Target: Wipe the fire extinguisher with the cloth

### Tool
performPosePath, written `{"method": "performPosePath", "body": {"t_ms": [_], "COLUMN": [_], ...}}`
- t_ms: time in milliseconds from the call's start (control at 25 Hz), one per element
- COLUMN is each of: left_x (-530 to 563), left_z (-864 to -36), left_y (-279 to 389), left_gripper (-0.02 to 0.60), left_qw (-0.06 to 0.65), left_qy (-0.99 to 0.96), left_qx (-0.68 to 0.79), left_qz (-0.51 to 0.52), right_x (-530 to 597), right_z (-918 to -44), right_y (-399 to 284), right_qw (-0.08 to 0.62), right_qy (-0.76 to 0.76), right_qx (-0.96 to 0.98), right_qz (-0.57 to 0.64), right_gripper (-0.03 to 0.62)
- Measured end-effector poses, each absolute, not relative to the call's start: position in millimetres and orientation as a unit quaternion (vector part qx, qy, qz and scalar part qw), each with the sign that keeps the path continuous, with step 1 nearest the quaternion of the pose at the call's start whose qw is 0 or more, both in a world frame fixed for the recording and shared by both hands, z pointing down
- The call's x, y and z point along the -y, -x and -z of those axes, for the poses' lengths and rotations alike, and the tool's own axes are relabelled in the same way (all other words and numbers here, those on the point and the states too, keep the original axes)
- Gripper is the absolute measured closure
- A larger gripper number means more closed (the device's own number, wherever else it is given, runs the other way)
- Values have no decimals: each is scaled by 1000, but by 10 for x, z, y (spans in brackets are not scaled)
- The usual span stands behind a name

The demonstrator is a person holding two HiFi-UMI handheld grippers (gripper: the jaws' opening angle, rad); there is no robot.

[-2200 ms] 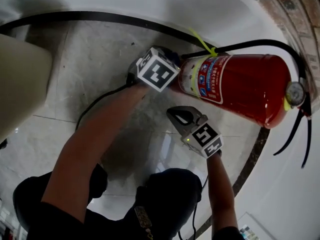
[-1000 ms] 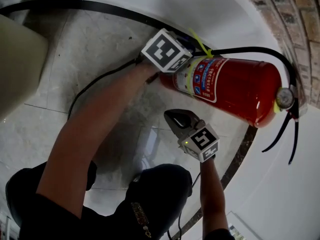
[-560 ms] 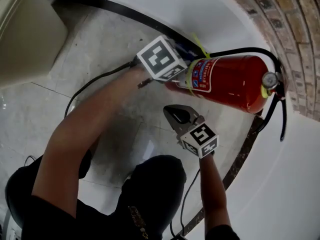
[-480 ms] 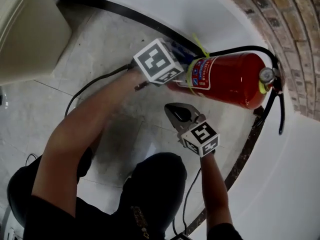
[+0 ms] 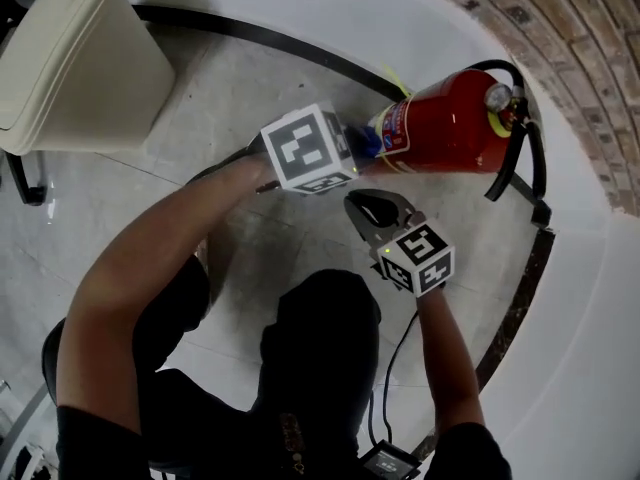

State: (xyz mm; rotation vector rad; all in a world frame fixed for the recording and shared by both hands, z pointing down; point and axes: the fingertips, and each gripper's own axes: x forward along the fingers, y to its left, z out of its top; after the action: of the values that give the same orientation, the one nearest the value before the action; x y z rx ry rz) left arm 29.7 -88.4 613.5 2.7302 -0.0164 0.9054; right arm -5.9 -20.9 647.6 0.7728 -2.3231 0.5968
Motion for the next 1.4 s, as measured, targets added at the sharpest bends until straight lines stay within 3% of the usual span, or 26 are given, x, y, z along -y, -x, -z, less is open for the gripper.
{"method": "performPosePath", "body": {"t_ms": [440, 560, 640, 680, 960, 1400], "left_x": [693, 551, 467, 427, 173, 263], "left_z": [-5226, -4880, -4666, -4568, -4065, -3676], "left_y": [-66, -91, -117, -135, -384, -592], "left_gripper": [528, 528, 528, 528, 523, 511], "left_qw": [35, 19, 1, -8, -57, -12], "left_qy": [-933, -936, -937, -938, -931, -940], "left_qx": [-48, -79, -92, -97, -118, -47], "left_qz": [-354, -341, -336, -334, -340, -337], "right_x": [460, 529, 511, 469, 26, 50], "right_z": [-5727, -5496, -5285, -5182, -4566, -3773], "right_y": [1, 15, -26, -56, -439, -851], "right_qw": [266, 248, 238, 235, 252, 282], "right_qy": [-388, -405, -418, -422, -436, -450], "right_qx": [870, 871, 871, 870, 862, 847], "right_qz": [-148, -127, -106, -98, -66, -6], "right_gripper": [361, 363, 534, 551, 562, 563]}}
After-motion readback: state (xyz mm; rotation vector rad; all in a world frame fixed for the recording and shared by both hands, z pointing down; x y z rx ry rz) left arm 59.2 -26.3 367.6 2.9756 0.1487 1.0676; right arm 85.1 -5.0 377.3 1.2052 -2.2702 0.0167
